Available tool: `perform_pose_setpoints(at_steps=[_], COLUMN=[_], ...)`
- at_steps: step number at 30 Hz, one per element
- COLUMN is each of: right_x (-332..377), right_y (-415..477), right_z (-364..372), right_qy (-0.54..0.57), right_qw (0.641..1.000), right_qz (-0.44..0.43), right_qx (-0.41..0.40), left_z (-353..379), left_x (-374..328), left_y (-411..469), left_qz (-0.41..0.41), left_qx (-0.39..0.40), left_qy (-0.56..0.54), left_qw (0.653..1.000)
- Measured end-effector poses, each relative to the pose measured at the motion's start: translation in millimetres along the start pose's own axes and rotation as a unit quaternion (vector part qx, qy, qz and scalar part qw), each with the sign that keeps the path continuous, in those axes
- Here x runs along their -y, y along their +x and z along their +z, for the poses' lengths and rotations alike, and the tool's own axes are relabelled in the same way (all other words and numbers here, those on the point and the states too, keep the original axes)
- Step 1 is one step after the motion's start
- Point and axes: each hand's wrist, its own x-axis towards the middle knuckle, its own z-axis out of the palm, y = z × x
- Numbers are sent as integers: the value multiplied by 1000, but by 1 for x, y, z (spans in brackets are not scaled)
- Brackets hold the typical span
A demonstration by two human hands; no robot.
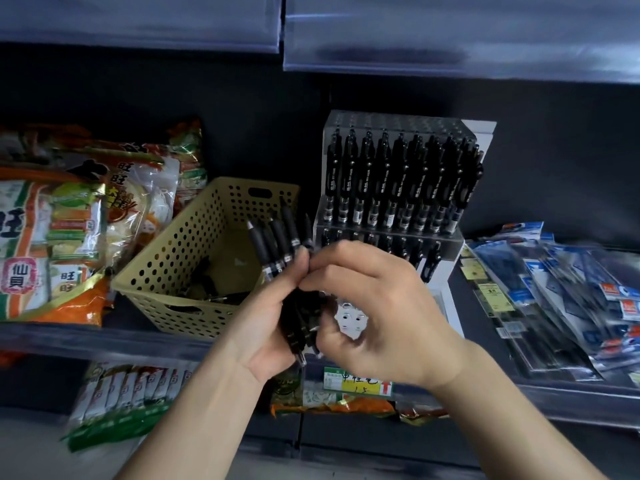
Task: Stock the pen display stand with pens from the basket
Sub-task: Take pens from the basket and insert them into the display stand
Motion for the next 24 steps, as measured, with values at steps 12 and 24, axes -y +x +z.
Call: perform_pose_setpoints(at_steps=[12, 24], right_x=[-15, 0], right_y=[1, -6], right_z=[-20, 10], right_qy=[529, 629], right_qw=[661, 649], right_qz=[498, 390], right_qx=[186, 175], left_z=[-22, -21], left_x=[-14, -12], left_y=[3, 9], left_qz=[451, 491], left_qx=[-20, -198], left_qy=[772, 749], left_qw=[448, 399])
